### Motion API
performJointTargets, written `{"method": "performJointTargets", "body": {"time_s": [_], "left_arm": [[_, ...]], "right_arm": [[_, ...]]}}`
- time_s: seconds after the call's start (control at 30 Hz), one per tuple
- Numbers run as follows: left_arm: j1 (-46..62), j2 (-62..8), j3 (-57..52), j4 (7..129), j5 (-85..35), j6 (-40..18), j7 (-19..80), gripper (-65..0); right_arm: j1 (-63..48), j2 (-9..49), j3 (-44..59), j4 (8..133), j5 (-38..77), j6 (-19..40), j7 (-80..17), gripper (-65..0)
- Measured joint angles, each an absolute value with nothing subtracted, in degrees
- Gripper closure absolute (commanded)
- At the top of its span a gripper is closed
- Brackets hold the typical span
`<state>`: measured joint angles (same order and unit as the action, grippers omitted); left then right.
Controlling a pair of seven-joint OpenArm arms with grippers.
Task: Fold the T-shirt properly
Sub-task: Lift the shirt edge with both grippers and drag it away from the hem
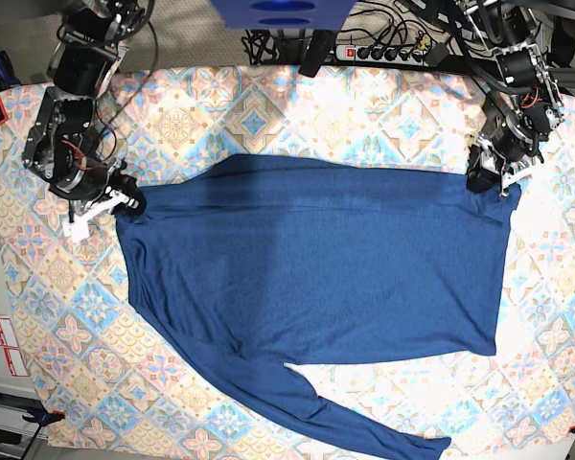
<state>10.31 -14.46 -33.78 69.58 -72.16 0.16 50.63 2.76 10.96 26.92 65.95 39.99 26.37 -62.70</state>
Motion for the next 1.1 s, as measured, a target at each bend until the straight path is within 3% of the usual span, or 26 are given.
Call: {"method": "performJointTargets", "body": {"time_s": [0.43,1.1], "left_arm": [[19.5,-14.4,-30.7,73.7,-73.8,-1.6,51.2,0.0],[24.0,-13.1,-30.2,76.1,-74.0,-2.0,50.9,0.0]], "right_arm": [[-5.9,10.7,35.6,70.5,39.9,26.5,-65.6,-0.8],[-7.8,10.8,35.8,72.8,39.2,26.3,-65.2,-1.1]]}}
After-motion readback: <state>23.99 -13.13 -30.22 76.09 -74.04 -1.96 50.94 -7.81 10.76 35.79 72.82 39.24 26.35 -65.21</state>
